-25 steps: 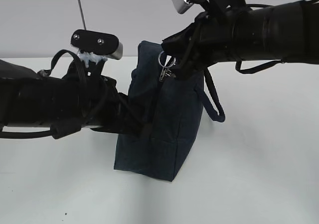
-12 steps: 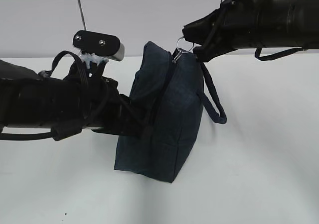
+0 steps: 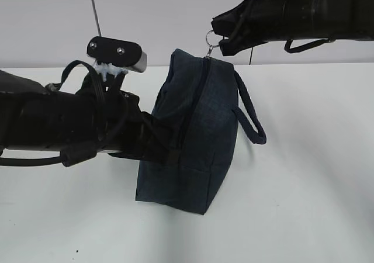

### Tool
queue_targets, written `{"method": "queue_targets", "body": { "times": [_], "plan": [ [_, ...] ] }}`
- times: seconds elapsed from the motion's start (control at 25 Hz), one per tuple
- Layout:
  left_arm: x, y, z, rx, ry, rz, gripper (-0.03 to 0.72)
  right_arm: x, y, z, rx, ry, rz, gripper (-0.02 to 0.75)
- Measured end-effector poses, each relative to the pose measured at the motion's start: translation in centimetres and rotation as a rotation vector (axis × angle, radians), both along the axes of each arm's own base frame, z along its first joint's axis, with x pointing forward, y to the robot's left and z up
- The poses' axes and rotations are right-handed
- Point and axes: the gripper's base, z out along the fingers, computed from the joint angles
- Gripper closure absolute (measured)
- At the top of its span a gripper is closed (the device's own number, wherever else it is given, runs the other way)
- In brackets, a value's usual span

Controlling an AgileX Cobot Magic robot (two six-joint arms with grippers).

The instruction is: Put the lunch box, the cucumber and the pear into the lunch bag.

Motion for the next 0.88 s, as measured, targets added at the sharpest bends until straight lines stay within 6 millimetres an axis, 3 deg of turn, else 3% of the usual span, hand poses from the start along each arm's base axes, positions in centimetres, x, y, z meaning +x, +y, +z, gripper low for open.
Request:
{"method": "queue_targets", "body": {
  "times": [0.4,0.88],
  "plan": [
    [-0.1,-0.1,0.0,-0.004,0.005,-0.012,0.703,3.8,-1.4,-1.7,0.066,0.025,0.024,0.732],
    [-0.3,-0.2,0.0,-0.013,0.016,-0.035,0.703,6.5,-1.5,-3.6,0.091,0.048,0.004,0.732]
  ]
}}
